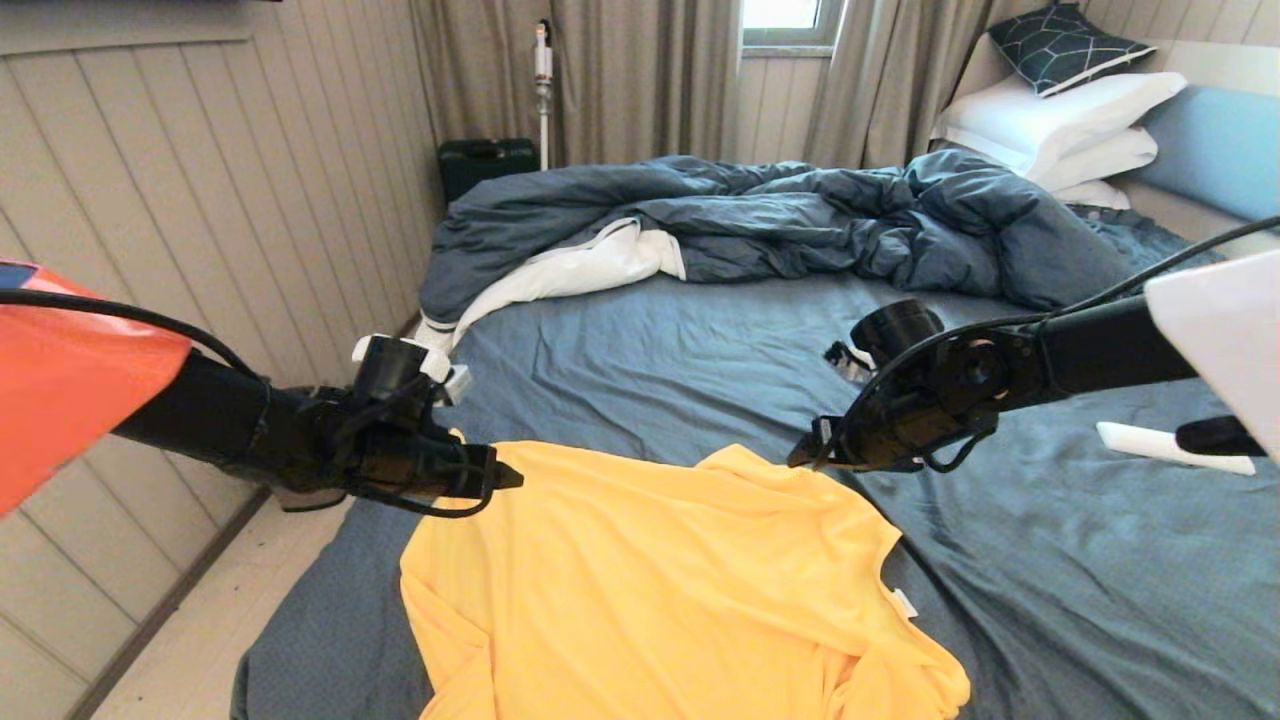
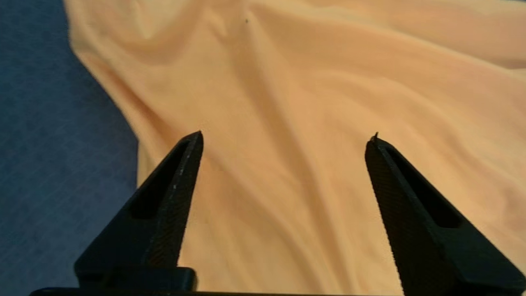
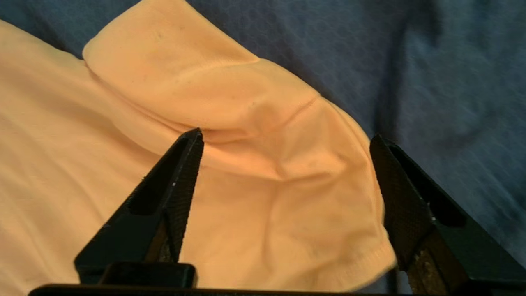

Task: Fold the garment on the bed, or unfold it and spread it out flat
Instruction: Unford the yellow T-shirt

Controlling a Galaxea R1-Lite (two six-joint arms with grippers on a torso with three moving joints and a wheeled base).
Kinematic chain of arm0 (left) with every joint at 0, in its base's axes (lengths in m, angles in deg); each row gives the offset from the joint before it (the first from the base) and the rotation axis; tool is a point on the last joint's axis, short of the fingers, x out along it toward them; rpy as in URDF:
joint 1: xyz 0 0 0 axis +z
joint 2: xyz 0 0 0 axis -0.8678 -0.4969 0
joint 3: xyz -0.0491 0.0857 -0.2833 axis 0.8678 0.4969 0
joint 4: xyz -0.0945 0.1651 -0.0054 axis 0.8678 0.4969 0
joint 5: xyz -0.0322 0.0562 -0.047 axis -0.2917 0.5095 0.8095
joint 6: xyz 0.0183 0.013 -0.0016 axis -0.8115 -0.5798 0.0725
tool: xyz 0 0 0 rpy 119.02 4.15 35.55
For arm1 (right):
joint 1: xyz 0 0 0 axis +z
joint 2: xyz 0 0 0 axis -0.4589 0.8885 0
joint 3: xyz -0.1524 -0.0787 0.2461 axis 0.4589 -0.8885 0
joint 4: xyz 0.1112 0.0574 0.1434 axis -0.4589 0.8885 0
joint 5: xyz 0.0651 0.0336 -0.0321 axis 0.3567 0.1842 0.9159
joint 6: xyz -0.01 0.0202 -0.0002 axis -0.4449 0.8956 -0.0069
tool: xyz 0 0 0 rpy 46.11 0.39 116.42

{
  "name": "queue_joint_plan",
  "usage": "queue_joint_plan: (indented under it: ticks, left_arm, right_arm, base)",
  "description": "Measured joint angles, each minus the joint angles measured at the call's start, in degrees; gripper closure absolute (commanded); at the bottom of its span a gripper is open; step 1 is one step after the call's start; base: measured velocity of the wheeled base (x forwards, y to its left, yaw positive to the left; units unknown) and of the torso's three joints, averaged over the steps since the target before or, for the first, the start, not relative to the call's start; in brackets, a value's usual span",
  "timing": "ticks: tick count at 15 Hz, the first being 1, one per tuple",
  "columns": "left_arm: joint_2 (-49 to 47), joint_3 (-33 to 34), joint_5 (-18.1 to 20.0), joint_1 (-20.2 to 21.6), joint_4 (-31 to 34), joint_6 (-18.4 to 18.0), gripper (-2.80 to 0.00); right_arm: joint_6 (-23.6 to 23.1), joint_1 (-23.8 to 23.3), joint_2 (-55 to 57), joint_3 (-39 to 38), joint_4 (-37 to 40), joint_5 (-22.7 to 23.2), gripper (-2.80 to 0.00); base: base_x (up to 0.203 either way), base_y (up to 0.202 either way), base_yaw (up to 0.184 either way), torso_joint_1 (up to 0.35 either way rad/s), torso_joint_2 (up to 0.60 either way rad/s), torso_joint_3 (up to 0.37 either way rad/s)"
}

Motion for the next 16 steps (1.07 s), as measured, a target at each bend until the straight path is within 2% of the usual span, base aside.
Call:
queue_joint_plan:
  ticks: [6,8,12,16]
  left_arm:
    - [-3.19,-0.61,0.02,1.75,-0.73,-1.25,-2.80]
    - [-3.59,-1.39,-0.20,3.48,-2.26,-2.03,-2.80]
    - [-4.72,-4.96,-3.58,7.08,-3.14,-4.32,-2.80]
    - [-7.64,-6.03,-3.92,7.83,-4.68,-5.33,-2.80]
  right_arm:
    - [-0.07,0.98,5.15,4.50,0.18,-0.34,-2.80]
    - [-0.30,0.65,6.14,5.29,0.13,-0.44,-2.80]
    - [-0.32,0.39,8.06,7.62,0.10,-0.60,-2.80]
    - [-0.24,0.42,10.97,10.72,0.11,-1.18,-2.80]
  base:
    - [0.000,0.000,0.000,0.000,0.00,0.000]
    - [0.000,0.000,0.000,0.000,0.00,0.000]
    - [0.000,0.000,0.000,0.000,0.00,0.000]
    - [0.000,0.000,0.000,0.000,0.00,0.000]
